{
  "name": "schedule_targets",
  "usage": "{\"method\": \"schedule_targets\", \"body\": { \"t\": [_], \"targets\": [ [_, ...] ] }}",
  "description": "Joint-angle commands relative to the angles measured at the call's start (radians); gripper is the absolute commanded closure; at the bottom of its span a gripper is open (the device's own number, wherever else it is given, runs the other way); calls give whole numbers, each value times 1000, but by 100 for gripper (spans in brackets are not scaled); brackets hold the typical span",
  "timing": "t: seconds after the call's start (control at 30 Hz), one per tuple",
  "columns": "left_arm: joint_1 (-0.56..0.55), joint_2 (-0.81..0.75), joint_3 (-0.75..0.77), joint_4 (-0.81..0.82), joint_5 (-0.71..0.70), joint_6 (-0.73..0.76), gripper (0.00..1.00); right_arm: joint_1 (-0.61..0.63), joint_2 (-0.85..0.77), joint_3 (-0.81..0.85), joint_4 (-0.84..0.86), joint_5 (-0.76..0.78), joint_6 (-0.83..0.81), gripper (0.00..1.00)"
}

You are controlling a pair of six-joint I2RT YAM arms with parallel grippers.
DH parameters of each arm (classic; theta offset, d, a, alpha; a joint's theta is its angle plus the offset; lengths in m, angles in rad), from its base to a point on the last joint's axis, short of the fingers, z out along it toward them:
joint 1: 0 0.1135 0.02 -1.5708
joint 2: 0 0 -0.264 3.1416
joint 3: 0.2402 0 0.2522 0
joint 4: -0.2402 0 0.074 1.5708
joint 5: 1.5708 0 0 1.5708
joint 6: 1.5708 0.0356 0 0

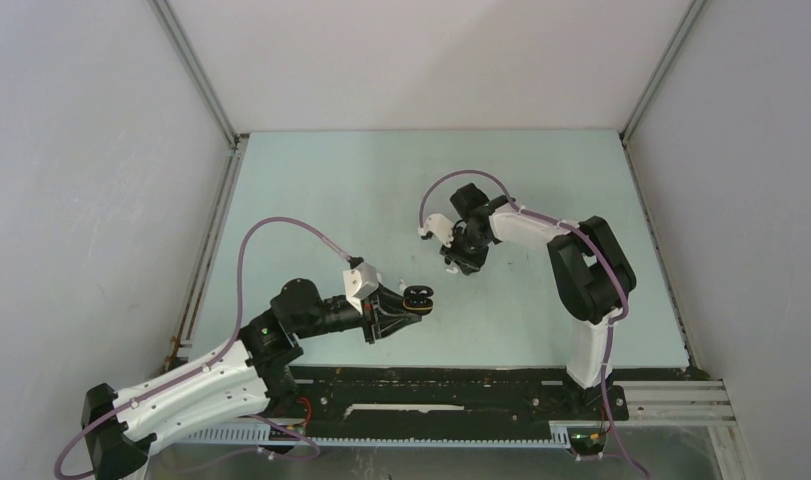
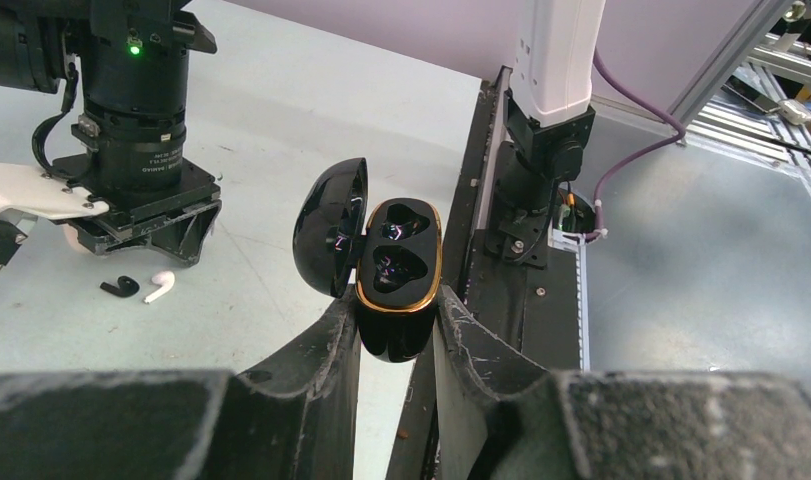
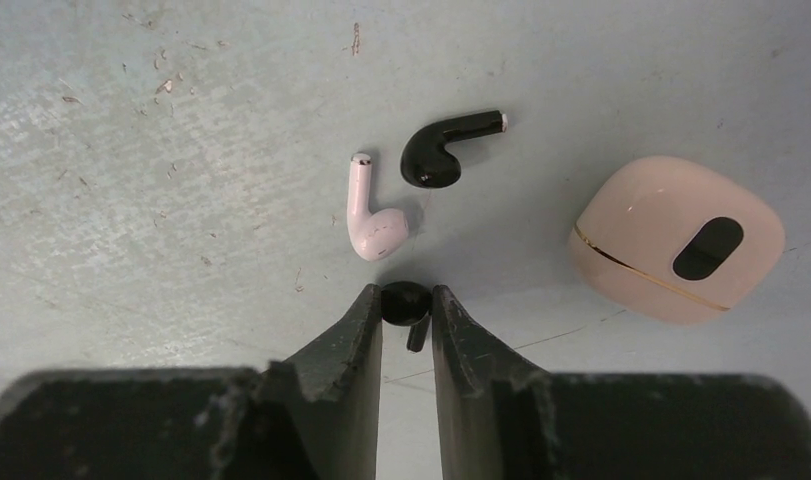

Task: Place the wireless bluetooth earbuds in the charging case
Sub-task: Pick up the earbud from the center of the board.

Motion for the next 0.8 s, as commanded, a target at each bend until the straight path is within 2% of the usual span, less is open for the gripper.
{"method": "schedule_targets", "body": {
  "t": [0.0,0.3,0.6,0.77],
  "targets": [
    [6,2,41,22,17,-12,100,-11,21,39,-21,-38,20,82],
    [6,-1,43,16,11,-7,100,-55,-120,40,-32,-136,83,91],
    [15,13,30,60,-34,-28,100,-147,-414,38,4,-437,236,99],
    [18,37,0,221,-153,-119,100,-182,-600,-6,174,-606,406,100]
  ]
}}
